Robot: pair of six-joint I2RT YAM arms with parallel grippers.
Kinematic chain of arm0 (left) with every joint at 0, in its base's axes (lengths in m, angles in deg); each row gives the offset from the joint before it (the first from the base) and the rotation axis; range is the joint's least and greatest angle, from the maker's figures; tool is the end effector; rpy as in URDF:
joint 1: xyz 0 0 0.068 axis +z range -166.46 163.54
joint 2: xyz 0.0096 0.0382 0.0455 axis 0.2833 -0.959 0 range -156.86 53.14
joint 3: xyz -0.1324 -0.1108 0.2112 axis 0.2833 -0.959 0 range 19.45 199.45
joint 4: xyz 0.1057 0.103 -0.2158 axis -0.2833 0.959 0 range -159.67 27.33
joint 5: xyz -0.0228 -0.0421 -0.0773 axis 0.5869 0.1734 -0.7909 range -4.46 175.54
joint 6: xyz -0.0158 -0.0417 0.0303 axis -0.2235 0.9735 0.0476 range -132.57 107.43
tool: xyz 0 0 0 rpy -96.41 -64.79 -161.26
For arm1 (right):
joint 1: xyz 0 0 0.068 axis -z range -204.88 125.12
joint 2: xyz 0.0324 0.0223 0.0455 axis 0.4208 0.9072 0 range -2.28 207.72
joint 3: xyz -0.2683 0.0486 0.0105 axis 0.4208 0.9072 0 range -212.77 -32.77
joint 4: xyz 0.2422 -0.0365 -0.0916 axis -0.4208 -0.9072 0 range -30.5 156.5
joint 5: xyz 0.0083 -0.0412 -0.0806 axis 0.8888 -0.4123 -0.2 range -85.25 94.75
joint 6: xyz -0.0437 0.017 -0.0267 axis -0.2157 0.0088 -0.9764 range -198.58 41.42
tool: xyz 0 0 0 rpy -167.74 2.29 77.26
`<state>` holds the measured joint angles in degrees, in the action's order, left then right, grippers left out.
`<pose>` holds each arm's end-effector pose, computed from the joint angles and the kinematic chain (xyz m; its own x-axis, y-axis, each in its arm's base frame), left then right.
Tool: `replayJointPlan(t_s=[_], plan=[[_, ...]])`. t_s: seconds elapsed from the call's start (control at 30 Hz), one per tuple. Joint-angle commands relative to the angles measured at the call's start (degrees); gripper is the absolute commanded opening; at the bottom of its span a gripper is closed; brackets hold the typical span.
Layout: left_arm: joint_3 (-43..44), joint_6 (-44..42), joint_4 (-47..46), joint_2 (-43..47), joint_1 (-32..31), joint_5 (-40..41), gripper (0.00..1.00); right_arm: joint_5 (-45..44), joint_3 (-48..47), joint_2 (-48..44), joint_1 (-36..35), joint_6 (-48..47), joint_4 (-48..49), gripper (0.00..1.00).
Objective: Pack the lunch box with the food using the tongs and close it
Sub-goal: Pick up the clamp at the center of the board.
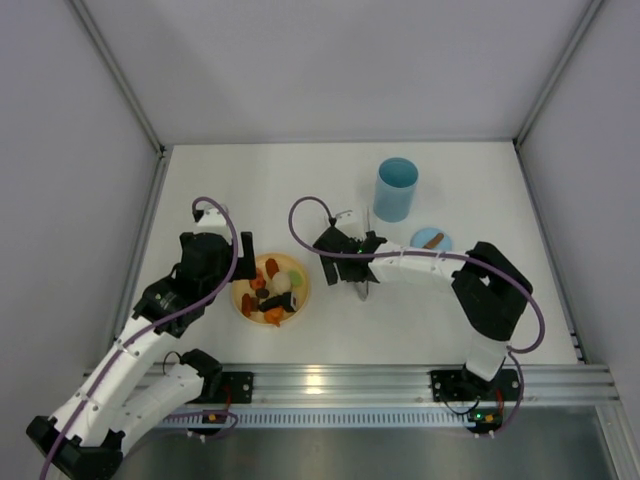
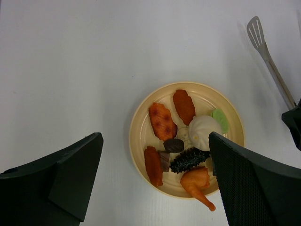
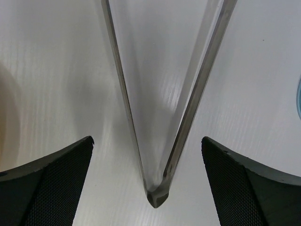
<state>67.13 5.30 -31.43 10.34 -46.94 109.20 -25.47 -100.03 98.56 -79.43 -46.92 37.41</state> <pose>0.1403 -0.0659 0.3148 -0.5051 -0.0290 -0.8626 0.0219 0.9987 -0.0464 0.2206 0.2788 0.1942 -0.7376 -0.2539 -0.6256 -0.2145 0.9667 -0.1395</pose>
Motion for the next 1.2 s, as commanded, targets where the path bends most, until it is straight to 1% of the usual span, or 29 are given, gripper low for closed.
replayJointPlan(t_s=[0.0,0.1,0.2,0.3,0.43,0.77,0.83,0.97,1.03,1.07,1.13,1.17], plan=[[1.0,0.3,-0.4,-0.3,-0.2,0.8,0.99,-1.3,-2.4,1.8,2.1,2.0,-0.3,0.96],[1.1,0.3,-0.4,-0.3,-0.2,0.8,0.99,0.8,-2.0,2.5,4.3,2.5,0.4,0.96],[1.0,0.2,-0.4,-0.4,-0.2,0.8,0.99,3.7,-0.3,2.1,6.0,1.8,3.3,0.96],[1.0,0.3,-0.4,-0.4,-0.2,0.8,0.99,8.2,0.1,2.8,7.3,0.4,6.0,0.96],[1.0,0.3,-0.4,-0.5,-0.1,0.9,0.99,12.1,0.4,4.3,8.4,-0.5,7.8,0.95],[1.1,0.4,-0.1,-1.0,-0.1,1.2,0.99,13.5,3.5,5.5,9.2,0.6,9.9,0.90],[1.1,0.4,0.0,-1.0,-0.1,1.3,0.99,14.0,4.4,5.4,9.3,0.5,10.8,0.88],[2.1,0.9,1.4,-1.7,-0.2,1.3,0.99,14.1,5.4,5.7,9.1,0.2,11.1,0.77],[3.0,1.2,2.3,-1.8,-0.1,1.5,0.99,14.0,6.0,5.7,9.2,0.0,11.2,0.75],[3.4,1.5,3.1,-1.8,-0.2,1.8,0.99,13.8,6.1,5.7,9.2,-0.2,11.2,0.71],[5.3,2.8,5.0,-1.9,-0.2,2.1,0.99,13.2,6.4,5.3,9.2,-0.8,11.2,0.68],[5.9,4.3,6.5,-1.8,-0.2,1.4,0.99,12.9,6.5,4.9,9.2,-1.2,11.2,0.64]])
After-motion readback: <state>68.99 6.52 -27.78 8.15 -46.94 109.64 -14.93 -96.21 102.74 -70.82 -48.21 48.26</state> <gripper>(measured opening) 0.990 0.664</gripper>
